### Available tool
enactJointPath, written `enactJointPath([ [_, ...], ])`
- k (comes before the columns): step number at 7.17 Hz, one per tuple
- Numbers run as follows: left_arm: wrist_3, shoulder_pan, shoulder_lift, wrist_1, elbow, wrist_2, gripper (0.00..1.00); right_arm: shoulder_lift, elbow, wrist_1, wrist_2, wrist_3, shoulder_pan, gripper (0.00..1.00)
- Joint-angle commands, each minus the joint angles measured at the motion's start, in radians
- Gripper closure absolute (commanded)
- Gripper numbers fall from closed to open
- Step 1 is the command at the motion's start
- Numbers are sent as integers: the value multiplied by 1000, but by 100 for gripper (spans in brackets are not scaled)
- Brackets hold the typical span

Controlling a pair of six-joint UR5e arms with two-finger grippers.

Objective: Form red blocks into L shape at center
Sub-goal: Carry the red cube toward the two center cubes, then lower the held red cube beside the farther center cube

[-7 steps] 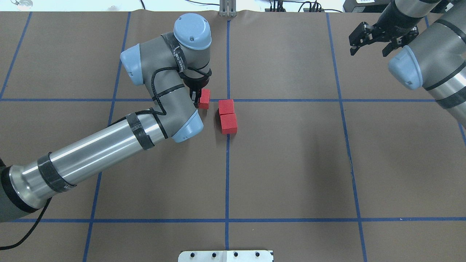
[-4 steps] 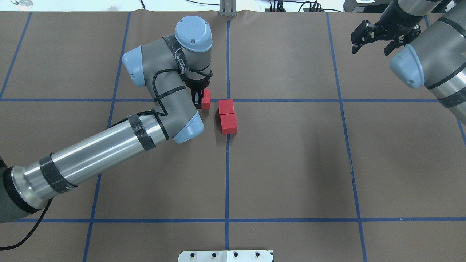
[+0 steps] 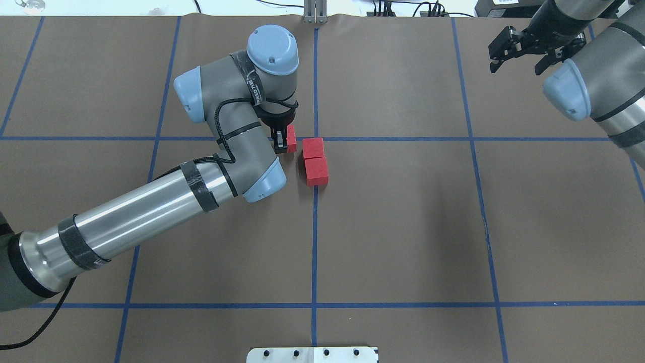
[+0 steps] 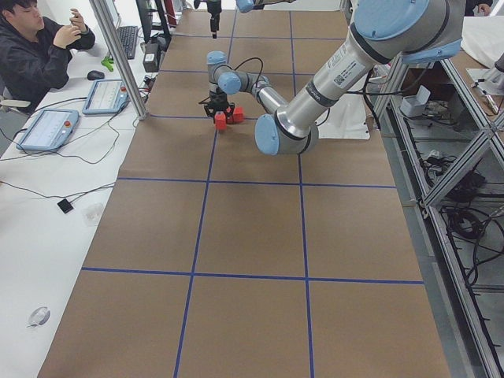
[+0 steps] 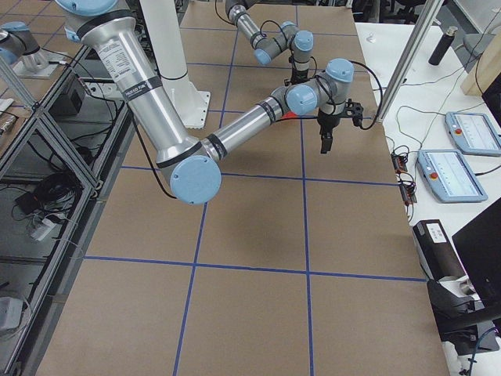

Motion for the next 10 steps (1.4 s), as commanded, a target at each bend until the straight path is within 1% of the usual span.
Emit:
enactJointPath([
  [1,-21,7,-4,1,-2,0,100,-2,1,0,1,0,3,1],
  [10,-9,20,5,1,-38,-3,100,-8,5,0,-2,0,3,1],
])
